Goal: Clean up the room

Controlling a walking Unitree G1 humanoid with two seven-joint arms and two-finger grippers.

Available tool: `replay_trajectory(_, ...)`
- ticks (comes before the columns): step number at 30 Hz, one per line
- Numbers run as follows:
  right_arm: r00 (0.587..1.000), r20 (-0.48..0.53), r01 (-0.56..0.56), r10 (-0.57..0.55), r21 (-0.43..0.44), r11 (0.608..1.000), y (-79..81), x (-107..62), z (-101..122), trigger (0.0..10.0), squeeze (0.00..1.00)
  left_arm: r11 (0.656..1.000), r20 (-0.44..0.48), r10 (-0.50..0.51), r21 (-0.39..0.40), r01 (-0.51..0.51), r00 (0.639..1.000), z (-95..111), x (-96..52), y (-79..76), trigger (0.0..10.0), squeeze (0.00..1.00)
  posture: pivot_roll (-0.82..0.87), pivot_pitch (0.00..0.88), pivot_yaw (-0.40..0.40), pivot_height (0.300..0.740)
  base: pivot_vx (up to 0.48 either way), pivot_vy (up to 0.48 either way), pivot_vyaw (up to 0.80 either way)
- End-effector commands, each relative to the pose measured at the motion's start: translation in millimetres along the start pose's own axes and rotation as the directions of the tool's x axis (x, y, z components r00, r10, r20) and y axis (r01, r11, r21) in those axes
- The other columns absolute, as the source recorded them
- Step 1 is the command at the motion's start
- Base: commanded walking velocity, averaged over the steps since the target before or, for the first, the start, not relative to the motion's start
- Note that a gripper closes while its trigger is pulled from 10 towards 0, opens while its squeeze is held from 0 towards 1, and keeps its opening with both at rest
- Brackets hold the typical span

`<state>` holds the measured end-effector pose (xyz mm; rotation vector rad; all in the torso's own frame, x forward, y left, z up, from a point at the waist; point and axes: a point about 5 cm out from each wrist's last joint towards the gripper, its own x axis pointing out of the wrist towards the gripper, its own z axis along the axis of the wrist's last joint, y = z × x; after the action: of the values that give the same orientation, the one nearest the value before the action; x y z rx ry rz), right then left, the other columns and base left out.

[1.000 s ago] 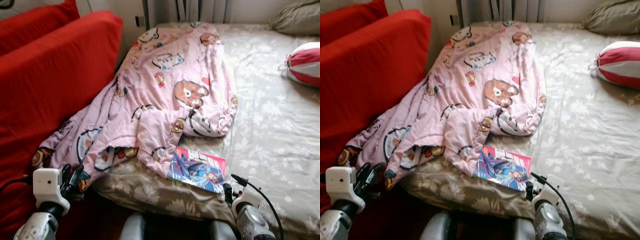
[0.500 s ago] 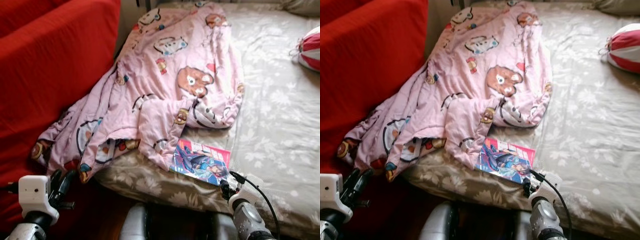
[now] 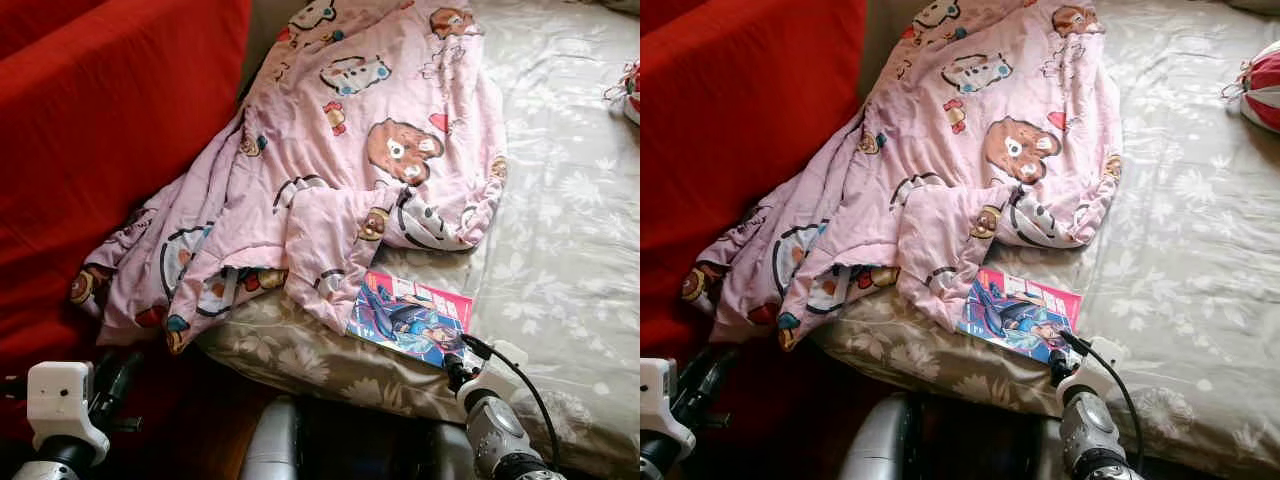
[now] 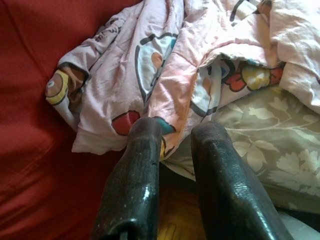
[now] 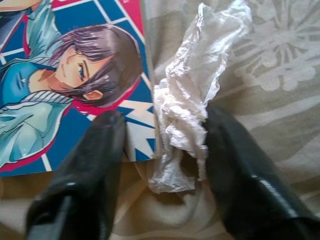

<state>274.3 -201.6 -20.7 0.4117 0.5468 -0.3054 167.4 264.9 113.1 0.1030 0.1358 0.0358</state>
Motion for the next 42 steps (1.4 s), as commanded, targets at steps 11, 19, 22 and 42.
replay_trajectory(11, 0.997, -0.05, 0.055, -0.055, 0.004, 0.998, -11.4, -5.2, -16, 0.0, 0.0, 0.998, -0.023, 0.033, 0.048, -0.032, 0.999, 3, -8.9, 11.9, 10.0, 0.0, 0.39, 0.252, 0.12, 0.636, 0.0, 0.0, 0.0)
replay_trajectory(19, 0.995, -0.047, 0.087, -0.086, 0.017, 0.996, -15.5, -5.9, -17, 0.0, 0.0, 0.998, -0.02, 0.035, 0.055, -0.034, 0.999, 3, -8.6, 11.2, 10.0, 0.0, 0.39, 0.238, 0.118, 0.636, 0.0, 0.0, 0.0)
replay_trajectory(22, 0.994, -0.046, 0.096, -0.095, 0.017, 0.995, -16.8, -6.2, -17, 0.0, 0.0, 0.998, -0.02, 0.035, 0.056, -0.034, 0.999, 3, -8.6, 11.1, 10.0, 0.0, 0.39, 0.236, 0.117, 0.636, 0.0, 0.0, 0.0)
replay_trajectory(42, 0.993, 0.045, 0.106, -0.109, 0.052, 0.993, -31.5, -10.9, -14, 0.0, 0.0, 0.998, 0.002, 0.067, 0.019, -0.067, 0.998, -19, 29.1, 4.5, 10.0, 0.0, 0.28, 0.045, 0.04, 0.636, 0.0, 0.0, 0.0)
